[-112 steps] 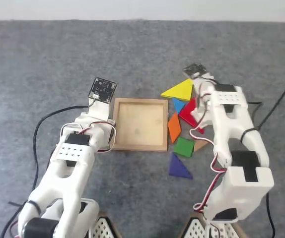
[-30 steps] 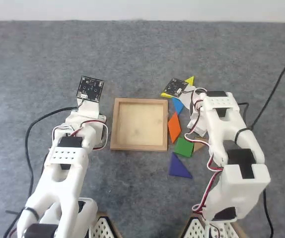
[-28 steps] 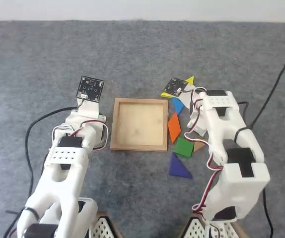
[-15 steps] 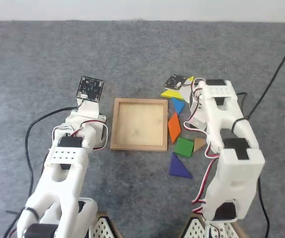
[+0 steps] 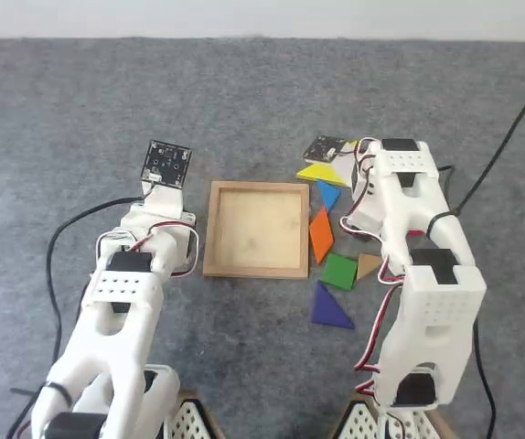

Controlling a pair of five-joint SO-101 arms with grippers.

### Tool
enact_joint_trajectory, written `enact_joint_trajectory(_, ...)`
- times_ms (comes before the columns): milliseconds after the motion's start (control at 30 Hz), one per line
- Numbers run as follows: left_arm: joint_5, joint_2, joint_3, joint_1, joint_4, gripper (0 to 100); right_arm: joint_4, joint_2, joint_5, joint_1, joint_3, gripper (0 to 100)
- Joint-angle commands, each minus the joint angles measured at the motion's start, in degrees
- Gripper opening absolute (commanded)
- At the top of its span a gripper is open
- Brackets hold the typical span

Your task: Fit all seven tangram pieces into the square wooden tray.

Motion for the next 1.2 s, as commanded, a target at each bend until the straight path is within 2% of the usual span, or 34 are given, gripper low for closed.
enact_joint_trajectory(0,-0.1,-2.2,-0.6,-0.2,-1.3,4,0.0,0.1,1.1,2.2,-2.5,33.7)
enact_joint_trajectory(200,-0.1,-2.1,-0.6,-0.2,-1.2,4,0.0,0.1,1.1,2.2,-2.5,15.1)
enact_joint_trajectory(533,0.0,-2.1,-0.6,-0.2,-1.2,4,1.4,-4.6,1.4,1.6,-2.6,13.3)
enact_joint_trajectory(600,0.0,-2.1,-0.6,-0.2,-1.2,4,3.6,-7.8,4.5,0.7,-2.6,13.3)
enact_joint_trajectory(800,0.0,-2.5,-0.8,-1.1,2.4,4,14.0,-16.7,17.4,-9.9,-2.5,13.2)
enact_joint_trajectory(967,0.3,-2.5,-1.9,-6.8,2.7,4,16.5,-20.8,20.0,-21.3,-2.5,13.2)
enact_joint_trajectory(1033,0.4,-2.5,-2.0,-7.1,2.7,4,17.6,-21.7,20.1,-20.6,-2.5,13.6)
enact_joint_trajectory(1167,0.4,-2.5,-2.1,-6.9,2.6,4,19.5,-23.5,21.9,-10.2,-2.5,13.8)
